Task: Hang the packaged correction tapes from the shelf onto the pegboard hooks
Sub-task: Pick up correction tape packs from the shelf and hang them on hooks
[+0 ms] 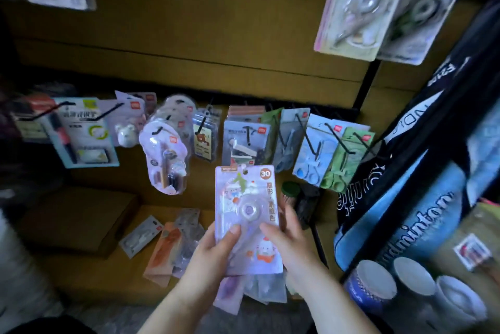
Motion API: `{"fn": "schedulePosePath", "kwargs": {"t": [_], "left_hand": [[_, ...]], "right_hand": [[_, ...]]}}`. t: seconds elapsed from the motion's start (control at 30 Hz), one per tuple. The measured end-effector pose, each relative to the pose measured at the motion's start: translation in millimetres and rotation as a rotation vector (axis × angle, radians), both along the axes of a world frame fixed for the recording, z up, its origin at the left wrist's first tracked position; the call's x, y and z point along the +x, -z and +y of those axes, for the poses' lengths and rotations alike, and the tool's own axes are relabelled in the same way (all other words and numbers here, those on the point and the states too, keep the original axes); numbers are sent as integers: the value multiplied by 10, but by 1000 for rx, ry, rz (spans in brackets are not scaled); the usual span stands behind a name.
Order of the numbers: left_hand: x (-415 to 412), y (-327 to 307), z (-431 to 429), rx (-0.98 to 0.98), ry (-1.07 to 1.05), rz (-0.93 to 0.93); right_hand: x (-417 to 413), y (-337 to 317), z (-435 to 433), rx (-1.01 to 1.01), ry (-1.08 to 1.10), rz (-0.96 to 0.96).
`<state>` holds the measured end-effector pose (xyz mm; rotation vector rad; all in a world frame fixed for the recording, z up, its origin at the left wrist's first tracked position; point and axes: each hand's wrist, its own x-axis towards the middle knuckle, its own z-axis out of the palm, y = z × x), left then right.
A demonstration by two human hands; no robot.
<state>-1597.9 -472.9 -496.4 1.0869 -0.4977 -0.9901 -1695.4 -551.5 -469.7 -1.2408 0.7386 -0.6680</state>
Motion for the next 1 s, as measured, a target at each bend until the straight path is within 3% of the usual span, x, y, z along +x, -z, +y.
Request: {"fn": "schedulePosePath", "kwargs": {"t": [0.2, 0.4, 0.6, 1.0], "left_hand": [[-166, -620, 38, -128, -64, -144], [-348, -1050, -56, -157, -47, -232], [-507, -1351, -219, -244, 0, -319], [-415, -1542, -474, -123, 17, -335]], "right_hand": [[-154, -702, 35, -365, 158, 21], [-245, -1199, -106, -545, 420, 32], [-401, -1651, -274, -550, 591, -98], [-693, -2370, -945, -631, 765, -71]]}}
